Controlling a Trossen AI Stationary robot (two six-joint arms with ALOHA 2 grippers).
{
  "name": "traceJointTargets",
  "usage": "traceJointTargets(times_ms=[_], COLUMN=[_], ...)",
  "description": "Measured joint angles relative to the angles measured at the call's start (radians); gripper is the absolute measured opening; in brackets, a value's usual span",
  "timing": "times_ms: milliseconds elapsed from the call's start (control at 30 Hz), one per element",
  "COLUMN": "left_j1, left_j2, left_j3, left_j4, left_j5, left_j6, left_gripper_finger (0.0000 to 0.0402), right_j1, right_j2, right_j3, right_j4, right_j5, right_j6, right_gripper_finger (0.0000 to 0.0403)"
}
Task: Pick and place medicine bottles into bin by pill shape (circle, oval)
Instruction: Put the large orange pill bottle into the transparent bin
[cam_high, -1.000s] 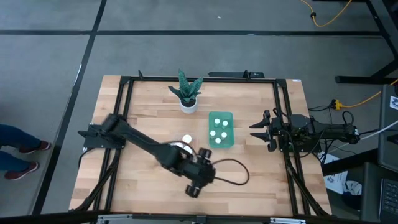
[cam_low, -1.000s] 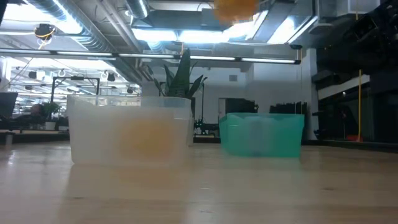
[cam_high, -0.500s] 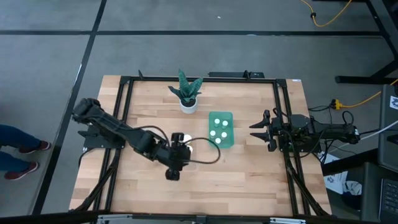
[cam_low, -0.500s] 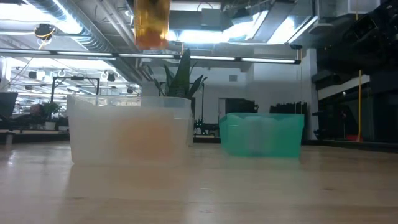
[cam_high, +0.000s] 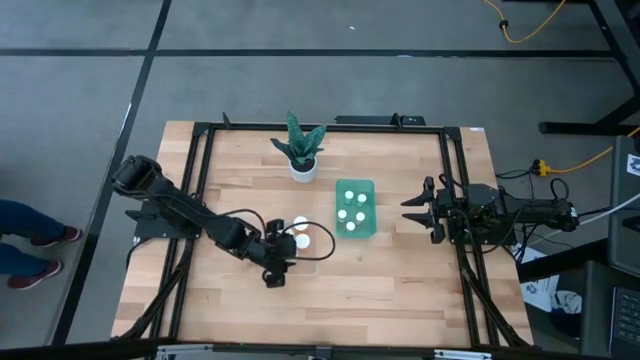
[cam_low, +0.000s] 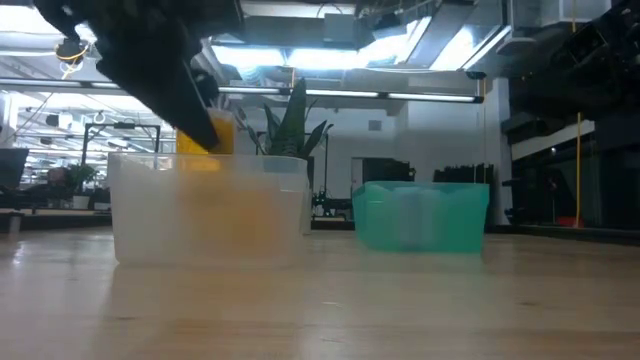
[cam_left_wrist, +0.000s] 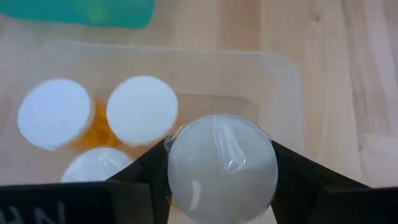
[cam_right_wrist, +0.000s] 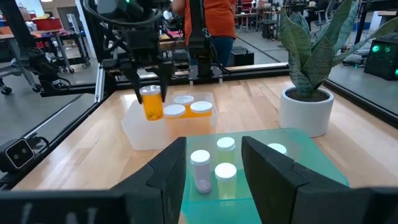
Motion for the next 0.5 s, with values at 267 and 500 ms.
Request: traceJointTargets(times_ms=[267, 500], left_j1=[0.007, 0.011], left_j2=[0.053, 0.092], left_j3=[-0.009, -0.009], left_j4=[0.013, 0.022], left_j5=[0.008, 0.004], left_j6=[-0.011, -0.01], left_gripper_finger=[0.0188, 0.02], right_j1=[0.0, 0.0], right_j2=[0.0, 0.0], right_j3=[0.0, 0.0], right_j4=[0.0, 0.0], right_j5=[0.0, 0.0], right_j6=[0.0, 0.0], right_gripper_finger=[0.0156, 0.0156])
